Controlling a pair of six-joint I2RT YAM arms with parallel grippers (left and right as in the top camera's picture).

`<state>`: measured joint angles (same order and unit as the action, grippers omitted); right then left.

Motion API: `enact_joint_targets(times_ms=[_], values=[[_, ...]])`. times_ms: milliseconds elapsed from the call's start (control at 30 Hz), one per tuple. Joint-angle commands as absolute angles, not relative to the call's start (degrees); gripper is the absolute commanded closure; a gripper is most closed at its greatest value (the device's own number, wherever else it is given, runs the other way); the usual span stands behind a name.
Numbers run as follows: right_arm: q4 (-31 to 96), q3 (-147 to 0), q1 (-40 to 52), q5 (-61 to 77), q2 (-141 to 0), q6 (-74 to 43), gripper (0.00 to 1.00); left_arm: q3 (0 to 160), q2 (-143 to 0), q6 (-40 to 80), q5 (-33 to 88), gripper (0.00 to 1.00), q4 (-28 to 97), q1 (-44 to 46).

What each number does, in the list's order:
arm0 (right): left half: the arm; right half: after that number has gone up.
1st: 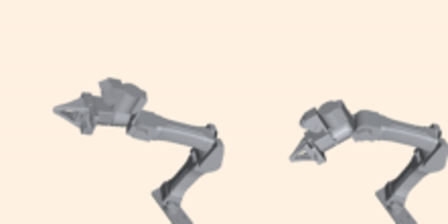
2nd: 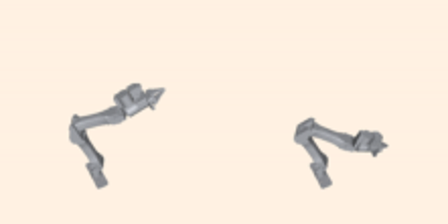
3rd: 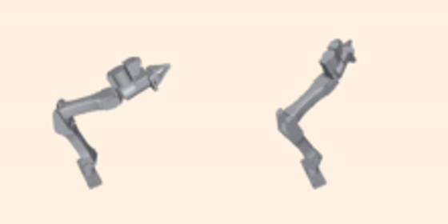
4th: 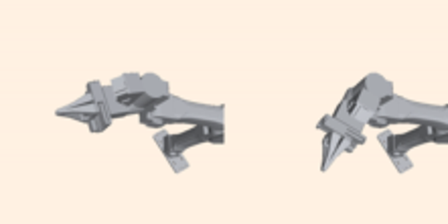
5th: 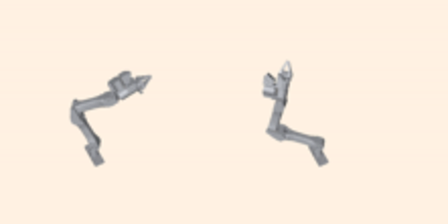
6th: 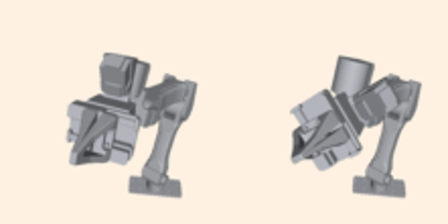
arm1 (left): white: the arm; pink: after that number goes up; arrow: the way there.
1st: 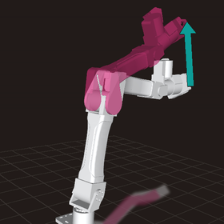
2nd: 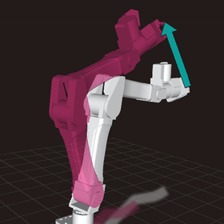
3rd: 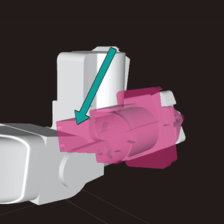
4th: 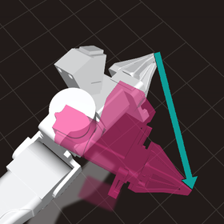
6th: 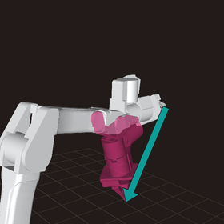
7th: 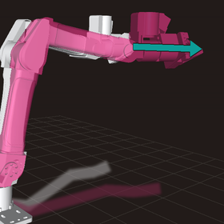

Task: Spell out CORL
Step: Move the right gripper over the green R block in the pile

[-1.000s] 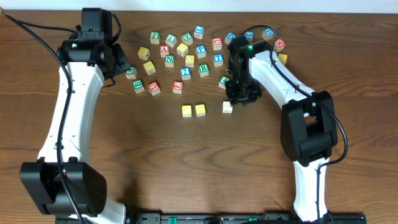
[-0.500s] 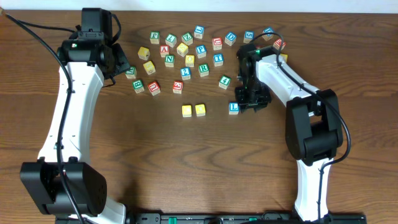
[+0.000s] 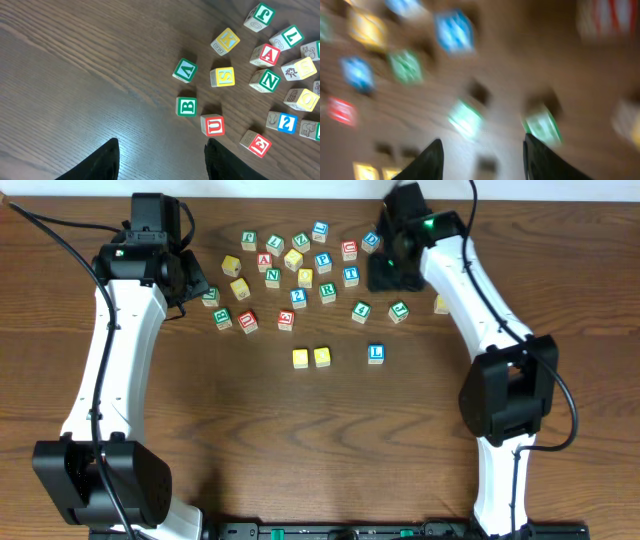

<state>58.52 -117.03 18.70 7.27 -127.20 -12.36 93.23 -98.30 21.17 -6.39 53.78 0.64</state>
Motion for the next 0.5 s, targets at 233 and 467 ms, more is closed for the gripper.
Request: enact_joint_targets(times_ms=[233, 467], values=[[41.0, -117.2, 29.1, -1.5, -134.7, -13.7, 0.5, 93.2, -98.6, 21.6, -7.1, 0.46, 53.9, 0.6], [40.1, -117.2, 29.4, -5.3, -138.8, -17.2, 0.46, 93.2, -98.6, 21.6, -7.1, 0.46, 53.9, 0.6]])
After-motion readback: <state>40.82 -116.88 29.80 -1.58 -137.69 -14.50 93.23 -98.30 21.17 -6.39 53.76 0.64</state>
